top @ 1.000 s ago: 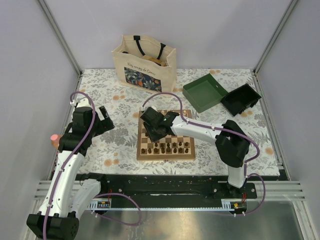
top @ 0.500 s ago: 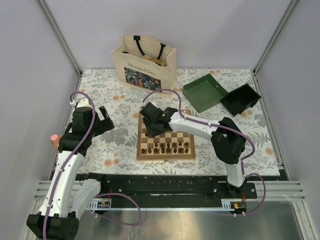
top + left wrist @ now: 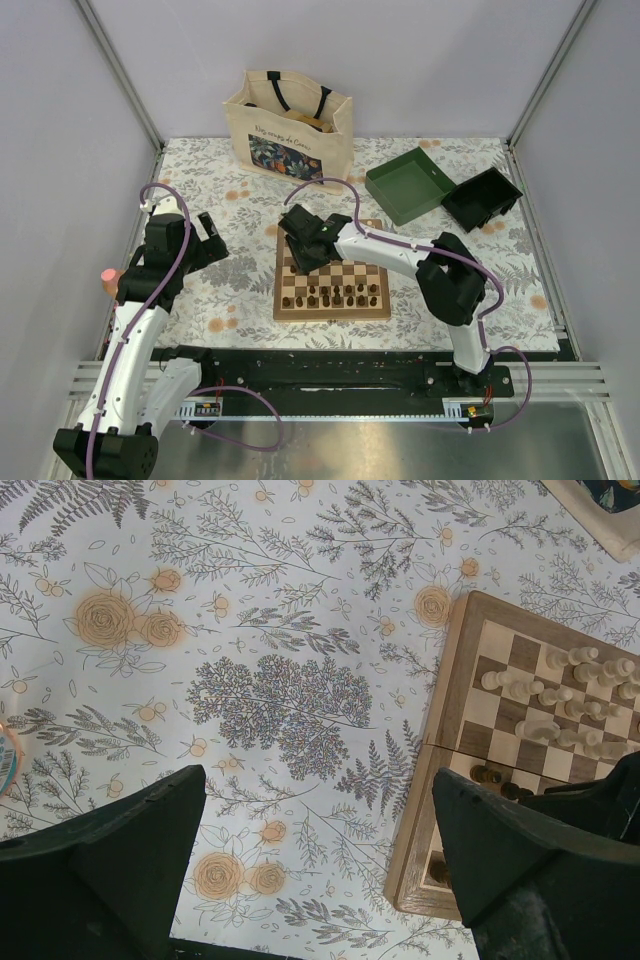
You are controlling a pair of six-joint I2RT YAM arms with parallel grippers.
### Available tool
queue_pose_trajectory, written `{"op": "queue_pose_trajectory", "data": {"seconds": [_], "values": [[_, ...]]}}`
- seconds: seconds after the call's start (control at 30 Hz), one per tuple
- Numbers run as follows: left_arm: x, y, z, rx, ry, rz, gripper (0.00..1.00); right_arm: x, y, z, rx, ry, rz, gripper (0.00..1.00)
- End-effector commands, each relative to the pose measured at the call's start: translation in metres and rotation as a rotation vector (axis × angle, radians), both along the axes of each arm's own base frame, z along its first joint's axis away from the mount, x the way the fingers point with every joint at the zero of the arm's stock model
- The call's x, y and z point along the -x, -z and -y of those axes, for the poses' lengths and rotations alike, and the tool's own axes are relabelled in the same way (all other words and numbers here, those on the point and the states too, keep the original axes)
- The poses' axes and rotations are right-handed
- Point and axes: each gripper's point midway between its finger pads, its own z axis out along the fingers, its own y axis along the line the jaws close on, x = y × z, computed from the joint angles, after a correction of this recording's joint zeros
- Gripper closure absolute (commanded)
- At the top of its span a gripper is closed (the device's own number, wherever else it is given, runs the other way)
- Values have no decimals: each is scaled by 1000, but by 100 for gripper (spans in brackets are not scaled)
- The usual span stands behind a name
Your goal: Set up the chess pieces on the board
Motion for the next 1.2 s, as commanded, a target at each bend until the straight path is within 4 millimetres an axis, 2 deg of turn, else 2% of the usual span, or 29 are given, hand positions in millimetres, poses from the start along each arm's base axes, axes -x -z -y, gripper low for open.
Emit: {"op": "queue_pose_trajectory", "data": {"seconds": [0.0, 0.77, 1.17], "values": [[-7, -8, 1, 3, 9, 49, 1, -13, -8, -7, -24, 5, 24, 60], [-7, -8, 1, 7, 9, 47, 1, -15, -4, -11, -31, -2, 8, 71], [-7, -9, 0, 8, 10, 50, 1, -13, 2, -10, -23, -11, -5, 70]]}}
